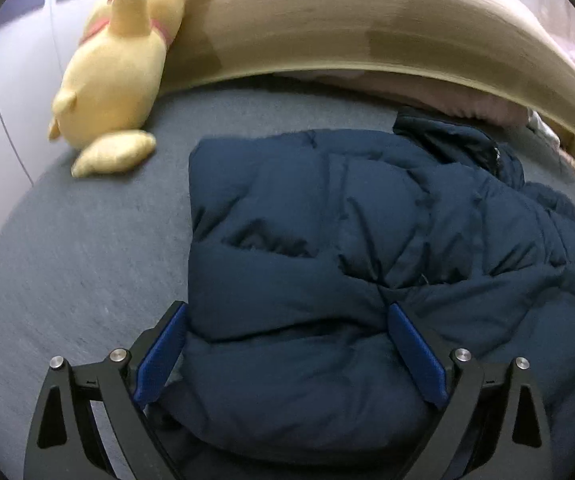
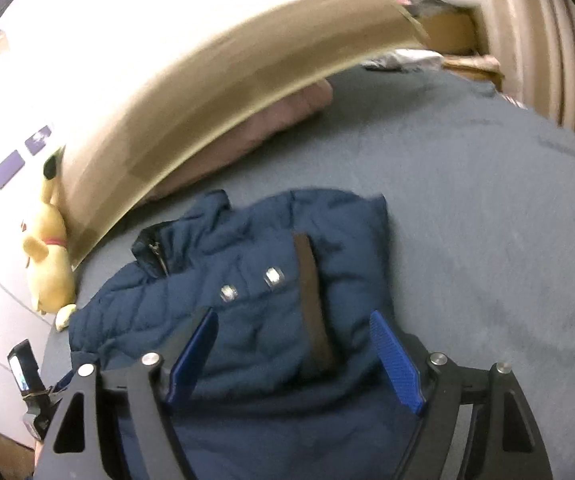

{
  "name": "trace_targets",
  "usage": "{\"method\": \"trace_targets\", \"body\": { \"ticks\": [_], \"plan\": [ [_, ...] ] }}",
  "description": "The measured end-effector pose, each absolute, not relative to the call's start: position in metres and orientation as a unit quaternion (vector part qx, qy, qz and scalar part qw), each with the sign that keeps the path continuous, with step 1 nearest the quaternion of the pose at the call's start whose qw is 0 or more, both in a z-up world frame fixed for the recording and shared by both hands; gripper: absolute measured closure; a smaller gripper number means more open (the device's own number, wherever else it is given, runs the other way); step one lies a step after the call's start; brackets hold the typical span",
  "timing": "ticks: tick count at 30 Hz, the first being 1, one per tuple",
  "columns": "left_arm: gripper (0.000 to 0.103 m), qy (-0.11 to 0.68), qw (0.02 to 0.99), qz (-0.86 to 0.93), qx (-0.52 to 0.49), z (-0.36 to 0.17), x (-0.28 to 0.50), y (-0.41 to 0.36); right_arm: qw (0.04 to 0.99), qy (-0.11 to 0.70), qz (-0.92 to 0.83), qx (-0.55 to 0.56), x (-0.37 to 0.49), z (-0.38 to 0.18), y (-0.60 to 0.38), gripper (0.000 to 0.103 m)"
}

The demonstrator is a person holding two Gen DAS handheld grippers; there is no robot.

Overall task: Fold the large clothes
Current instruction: 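Grasp the brown strap tab with the right gripper, then pull the brown strap with the right gripper and release it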

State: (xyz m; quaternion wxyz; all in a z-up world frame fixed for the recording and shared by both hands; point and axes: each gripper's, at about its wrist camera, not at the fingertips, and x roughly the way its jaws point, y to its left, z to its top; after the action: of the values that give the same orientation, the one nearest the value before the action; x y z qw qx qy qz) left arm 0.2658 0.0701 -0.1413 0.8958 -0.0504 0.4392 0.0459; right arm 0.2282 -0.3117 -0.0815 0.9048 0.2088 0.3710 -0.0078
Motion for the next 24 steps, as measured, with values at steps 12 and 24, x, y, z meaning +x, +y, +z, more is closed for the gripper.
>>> {"method": "trace_targets", "body": {
  "ticks": [12,24],
  "plan": [
    [0.005,0.367,0.922,0.059,-0.112,-0.094,0.224,0.137,0.89,0.431,0.023,0.149,0.281,-0.106,-0.297,0.092],
    [0.005,0.34,0.921,0.068,-0.177,-0.076,0.225,0.165,0.884,0.463,-0.005,0.067,0.284,-0.127,-0.284,0.088]
  ]
}}
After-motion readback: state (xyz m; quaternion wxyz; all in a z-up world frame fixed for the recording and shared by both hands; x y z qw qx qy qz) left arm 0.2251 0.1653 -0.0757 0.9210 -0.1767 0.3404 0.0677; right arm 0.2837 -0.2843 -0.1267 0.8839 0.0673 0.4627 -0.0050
